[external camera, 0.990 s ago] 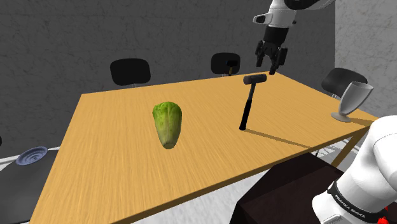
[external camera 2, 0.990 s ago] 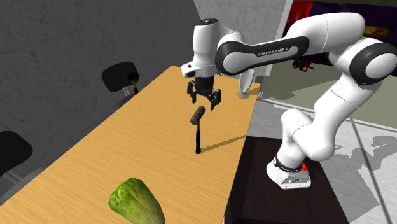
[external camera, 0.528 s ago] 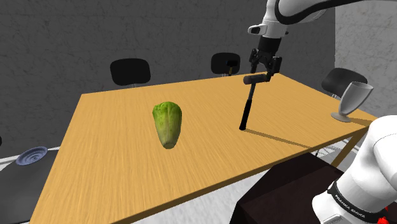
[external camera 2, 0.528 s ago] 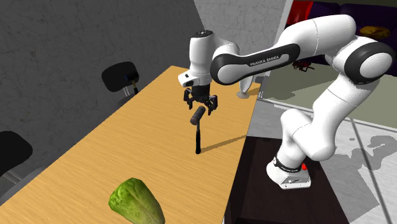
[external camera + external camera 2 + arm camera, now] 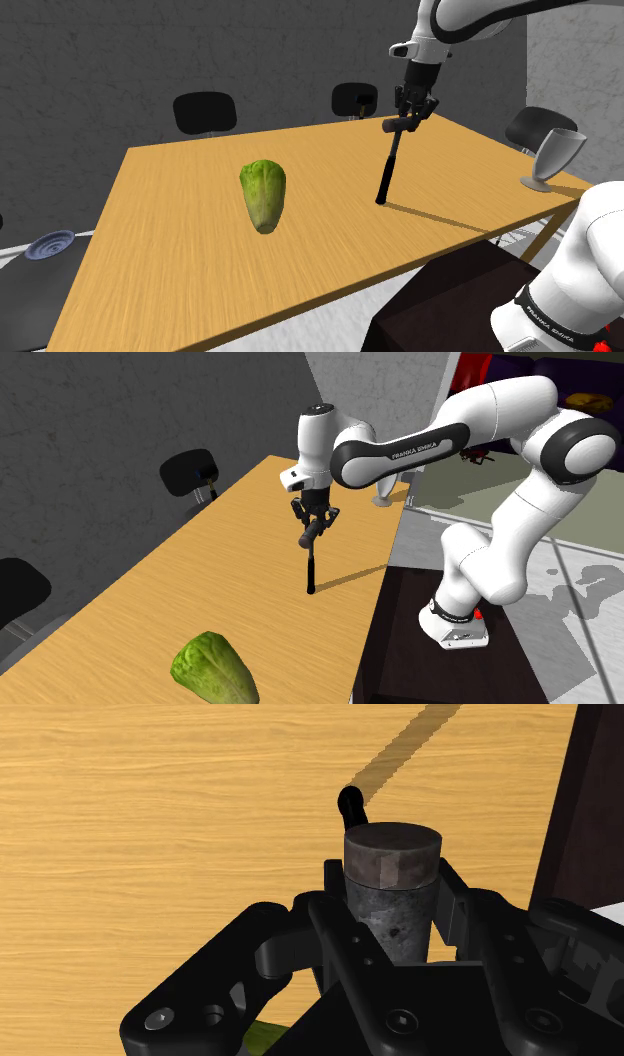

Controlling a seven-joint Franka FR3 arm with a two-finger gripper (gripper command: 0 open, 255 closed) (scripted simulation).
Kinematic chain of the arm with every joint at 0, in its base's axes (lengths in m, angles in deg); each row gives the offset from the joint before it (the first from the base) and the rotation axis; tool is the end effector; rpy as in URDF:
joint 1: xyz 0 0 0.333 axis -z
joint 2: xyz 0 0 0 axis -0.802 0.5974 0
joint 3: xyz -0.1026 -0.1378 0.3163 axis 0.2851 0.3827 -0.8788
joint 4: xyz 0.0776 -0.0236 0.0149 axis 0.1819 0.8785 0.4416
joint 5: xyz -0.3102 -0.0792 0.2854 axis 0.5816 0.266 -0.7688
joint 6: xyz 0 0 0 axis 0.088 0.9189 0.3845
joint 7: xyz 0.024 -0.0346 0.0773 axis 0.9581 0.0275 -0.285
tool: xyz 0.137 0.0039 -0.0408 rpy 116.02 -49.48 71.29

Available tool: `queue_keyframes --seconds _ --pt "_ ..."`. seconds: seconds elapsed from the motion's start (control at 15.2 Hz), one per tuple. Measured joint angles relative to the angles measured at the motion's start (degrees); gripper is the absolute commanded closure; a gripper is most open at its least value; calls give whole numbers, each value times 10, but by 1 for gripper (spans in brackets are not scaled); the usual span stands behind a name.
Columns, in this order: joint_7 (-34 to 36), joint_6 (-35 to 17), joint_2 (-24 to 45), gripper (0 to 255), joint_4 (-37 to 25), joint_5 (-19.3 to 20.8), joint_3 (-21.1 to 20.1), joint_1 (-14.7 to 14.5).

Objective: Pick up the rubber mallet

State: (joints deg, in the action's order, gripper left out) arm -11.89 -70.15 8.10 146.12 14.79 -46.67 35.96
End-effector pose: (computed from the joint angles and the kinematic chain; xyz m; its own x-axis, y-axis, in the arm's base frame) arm 0.4747 -0.0581 0.5079 0.2921 0.9564 -0.0027 0.9562 -0.2920 0.0213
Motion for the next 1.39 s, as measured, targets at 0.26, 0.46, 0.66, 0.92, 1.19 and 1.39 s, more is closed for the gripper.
queue_keyframes --seconds 0.26,0.46,0.66,0.92,1.19,1.39 --pt "0 0 0 255 0 0 0 0" --pt "0 9 -1 255 -8 0 -1 0" --pt "-1 29 -2 255 -27 -1 -2 -1" --pt "-2 61 -3 255 -59 -3 -5 -2" --pt "-3 92 -4 255 -88 -4 -8 -3" --pt "-3 111 0 255 -112 -6 -9 -4"
